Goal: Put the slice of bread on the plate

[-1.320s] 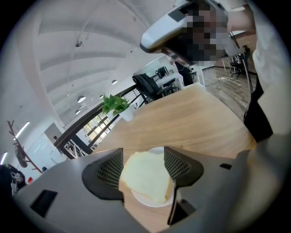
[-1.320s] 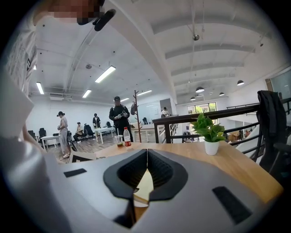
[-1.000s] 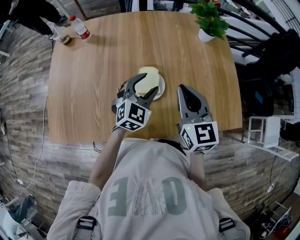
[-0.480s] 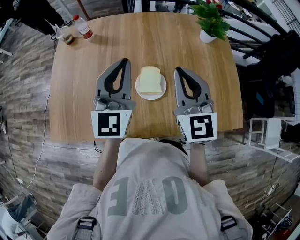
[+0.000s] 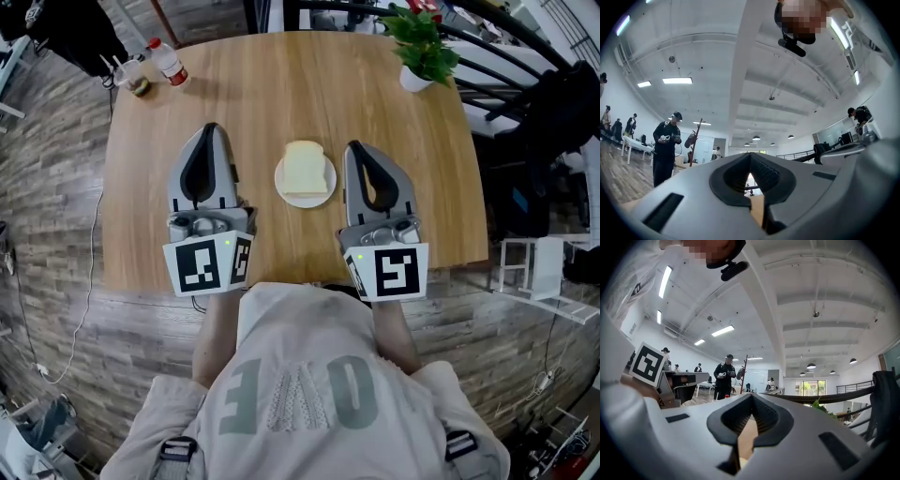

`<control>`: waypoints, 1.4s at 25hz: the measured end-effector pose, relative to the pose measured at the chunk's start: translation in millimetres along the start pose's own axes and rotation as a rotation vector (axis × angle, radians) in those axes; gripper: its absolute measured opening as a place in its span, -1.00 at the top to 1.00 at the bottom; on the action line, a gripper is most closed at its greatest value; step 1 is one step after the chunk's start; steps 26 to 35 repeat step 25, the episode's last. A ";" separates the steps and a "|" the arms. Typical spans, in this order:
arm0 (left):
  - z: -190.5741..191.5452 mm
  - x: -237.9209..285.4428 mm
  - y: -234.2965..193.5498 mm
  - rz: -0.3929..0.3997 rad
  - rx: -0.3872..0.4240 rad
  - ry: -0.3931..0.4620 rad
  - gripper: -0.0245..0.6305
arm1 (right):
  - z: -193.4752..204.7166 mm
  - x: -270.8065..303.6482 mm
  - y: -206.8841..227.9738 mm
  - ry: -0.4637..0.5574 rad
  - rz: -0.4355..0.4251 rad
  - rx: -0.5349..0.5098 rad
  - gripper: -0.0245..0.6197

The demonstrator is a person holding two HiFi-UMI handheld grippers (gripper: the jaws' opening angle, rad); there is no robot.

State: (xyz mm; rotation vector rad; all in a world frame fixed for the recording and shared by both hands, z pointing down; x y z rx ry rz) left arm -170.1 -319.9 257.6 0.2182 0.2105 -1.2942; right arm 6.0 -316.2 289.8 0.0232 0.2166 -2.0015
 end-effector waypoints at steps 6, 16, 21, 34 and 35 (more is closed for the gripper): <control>0.9 -0.1 -5.8 -0.011 0.011 0.005 0.90 | 5.8 -0.1 1.8 -0.018 0.015 0.004 0.87; -0.5 1.4 -4.7 -0.006 0.045 0.012 0.90 | 13.6 1.5 -8.8 -0.053 0.003 0.029 0.87; 6.2 1.6 -4.8 -0.005 0.048 -0.015 0.90 | 14.9 5.9 -8.8 -0.054 -0.002 0.032 0.87; 9.9 1.5 -4.2 0.001 0.054 -0.029 0.90 | 16.3 6.1 -11.7 -0.063 -0.001 0.049 0.87; 9.9 1.5 -4.2 0.001 0.054 -0.029 0.90 | 16.3 6.1 -11.7 -0.063 -0.001 0.049 0.87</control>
Point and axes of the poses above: the fingertips, and each gripper's own axes: x forward along the fingers, y to its right, z out of its underside, the point moved 1 cm from there along -x, backward along the fingers, and after that the axes turned 5 degrees about z, right-handed, at the moved point
